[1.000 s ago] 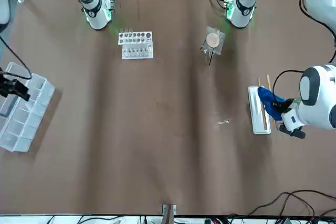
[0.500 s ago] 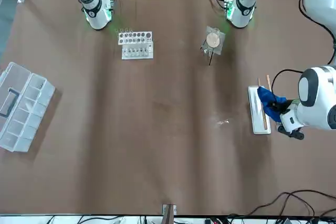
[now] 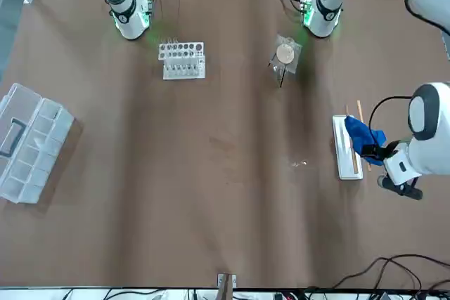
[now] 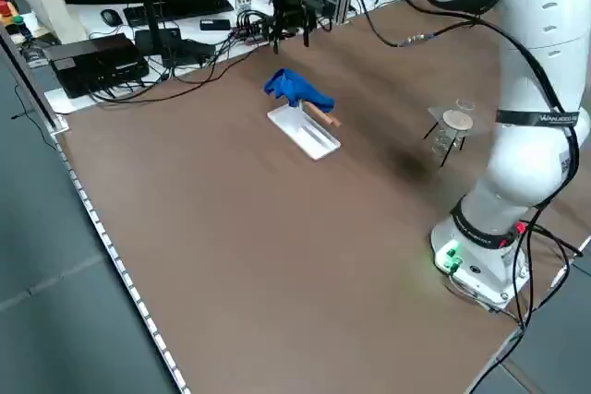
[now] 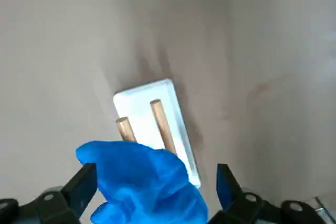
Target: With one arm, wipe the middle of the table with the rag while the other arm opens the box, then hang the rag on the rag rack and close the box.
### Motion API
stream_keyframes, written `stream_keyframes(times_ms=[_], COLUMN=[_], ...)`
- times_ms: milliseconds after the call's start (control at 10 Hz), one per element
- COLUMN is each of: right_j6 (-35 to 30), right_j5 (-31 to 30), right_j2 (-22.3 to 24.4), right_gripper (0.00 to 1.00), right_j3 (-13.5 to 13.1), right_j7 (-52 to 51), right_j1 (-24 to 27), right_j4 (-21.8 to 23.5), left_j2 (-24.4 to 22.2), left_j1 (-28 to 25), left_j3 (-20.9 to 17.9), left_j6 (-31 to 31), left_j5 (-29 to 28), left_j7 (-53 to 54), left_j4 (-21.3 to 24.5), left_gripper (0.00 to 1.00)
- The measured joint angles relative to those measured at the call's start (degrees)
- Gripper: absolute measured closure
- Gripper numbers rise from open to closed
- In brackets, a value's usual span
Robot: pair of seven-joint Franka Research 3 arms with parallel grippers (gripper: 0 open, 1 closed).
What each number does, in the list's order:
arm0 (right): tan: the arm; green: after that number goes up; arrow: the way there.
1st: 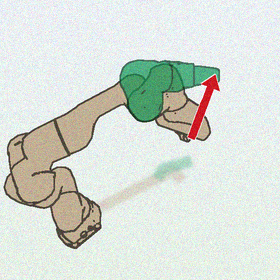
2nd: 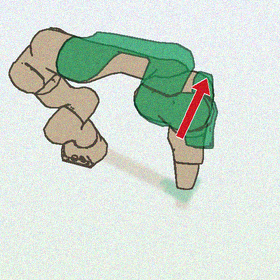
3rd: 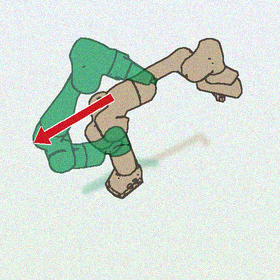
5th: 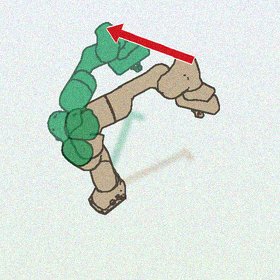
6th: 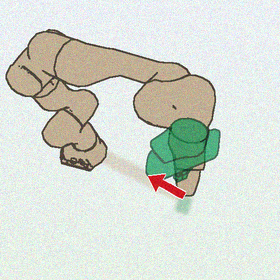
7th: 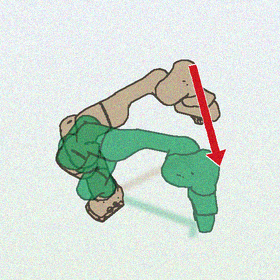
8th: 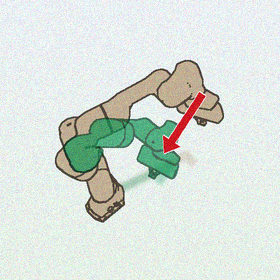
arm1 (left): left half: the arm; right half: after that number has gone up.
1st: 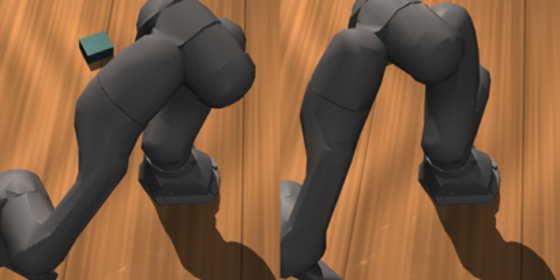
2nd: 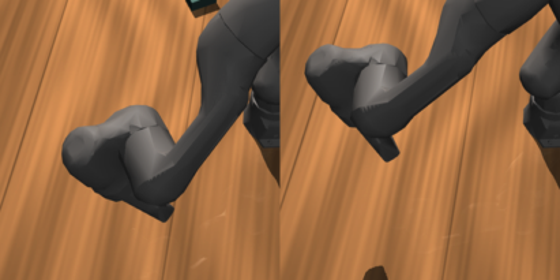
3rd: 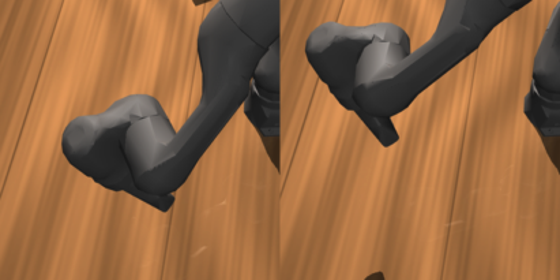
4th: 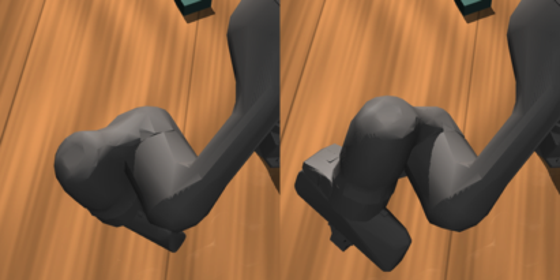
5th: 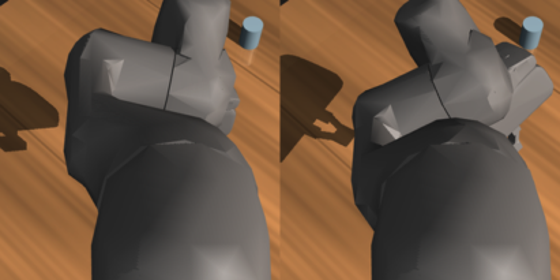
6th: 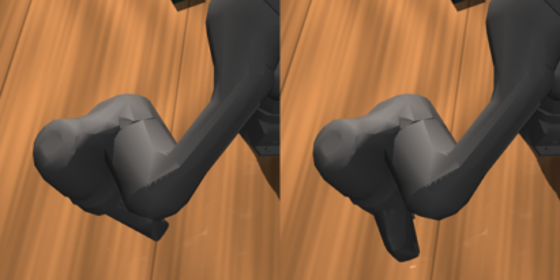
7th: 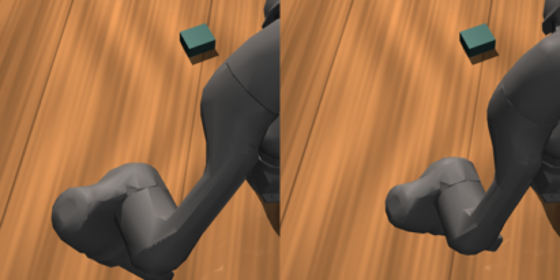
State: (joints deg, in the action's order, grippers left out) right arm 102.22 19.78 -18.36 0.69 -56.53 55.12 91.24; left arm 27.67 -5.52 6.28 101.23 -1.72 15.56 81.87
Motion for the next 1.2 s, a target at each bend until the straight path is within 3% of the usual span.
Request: stream_keyframes(times_ms=[200, 700, 1200], right_j6=[0.4, 1.2, 2.0], right_j5=[3.9, 10.7, 17.3], right_j2=[-5.3, -19.3, -23.3], right_gripper=[0.99, 0.99, 0.99], right_j3=[0.1, 0.5, 1.7], right_j7=[-5.5, -11.0, -11.0], right_j1=[5.0, 7.6, 6.9], right_j4=[-1.1, -8.2, -9.5], left_j2=[-5.0, -16.6, -21.6], left_j1=[0.2, -0.1, -0.6], left_j3=[2.5, 5.9, 5.9], left_j6=[-0.2, -0.9, -5.8], left_j5=[0.0, 0.0, 4.8], left_j7=[-3.4, -13.1, -15.4], left_j4=[-1.0, -2.8, -1.5], left_gripper=[0.0, 0.0, 0.0])
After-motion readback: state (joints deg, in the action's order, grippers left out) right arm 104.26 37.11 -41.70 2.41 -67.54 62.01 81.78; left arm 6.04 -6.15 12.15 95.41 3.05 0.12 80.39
